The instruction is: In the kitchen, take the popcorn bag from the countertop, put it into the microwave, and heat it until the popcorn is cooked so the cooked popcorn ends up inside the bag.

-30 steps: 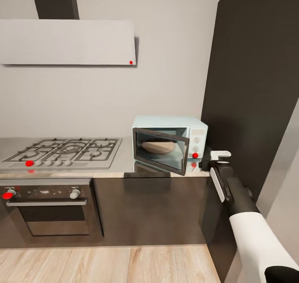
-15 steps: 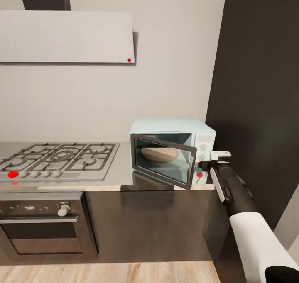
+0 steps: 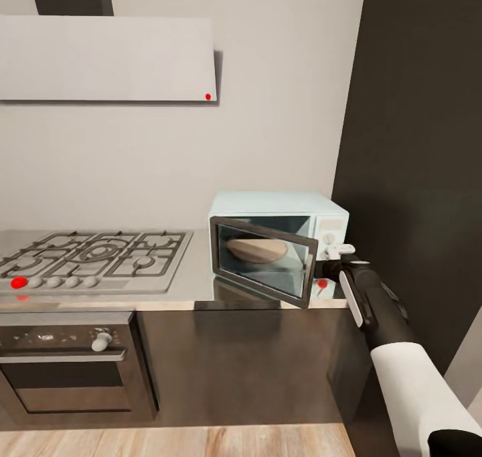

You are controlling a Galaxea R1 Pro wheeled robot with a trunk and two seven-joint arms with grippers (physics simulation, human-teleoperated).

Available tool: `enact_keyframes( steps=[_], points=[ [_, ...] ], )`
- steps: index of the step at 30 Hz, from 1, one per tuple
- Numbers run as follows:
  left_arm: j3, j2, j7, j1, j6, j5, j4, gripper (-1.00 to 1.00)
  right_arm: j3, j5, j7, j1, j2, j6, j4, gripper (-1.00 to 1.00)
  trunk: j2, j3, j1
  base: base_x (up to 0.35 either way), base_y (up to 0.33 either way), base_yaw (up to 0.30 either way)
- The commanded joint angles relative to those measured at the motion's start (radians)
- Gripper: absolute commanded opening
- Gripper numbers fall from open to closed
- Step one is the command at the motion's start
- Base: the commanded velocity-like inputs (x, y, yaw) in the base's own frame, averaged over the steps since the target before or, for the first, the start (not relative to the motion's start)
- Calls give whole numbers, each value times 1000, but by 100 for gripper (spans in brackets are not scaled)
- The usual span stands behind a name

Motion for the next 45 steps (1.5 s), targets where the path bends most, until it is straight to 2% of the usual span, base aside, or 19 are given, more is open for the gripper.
enact_keyframes(
  steps=[1,4,8,13,19,29,45],
  points=[
    [0,0,0,0,-2,7,-1,100,-1,3,9,-1,0,4,-1,100,-1,-1,0,0,0,0],
    [0,0,0,-1,-2,7,-1,100,-1,0,18,-1,0,4,-2,100,-1,-1,0,0,0,0],
    [0,-1,0,-1,-2,7,-1,100,-4,0,89,-1,-2,6,0,100,-1,-1,0,0,0,0],
    [0,-1,0,0,-2,7,-1,100,-4,0,132,-1,-4,8,1,100,-1,-1,0,0,0,0],
    [0,0,0,-1,-2,6,-2,100,-4,11,214,-1,-5,13,2,100,-1,-1,0,-26,0,0],
    [2,-1,1,-1,-2,7,-2,100,0,16,221,-1,-4,15,2,100,-1,-1,0,-276,104,0],
    [2,-1,0,0,-2,7,-2,100,-2,15,219,-1,-2,16,1,100,-1,-1,0,-208,255,0]
  ],
)
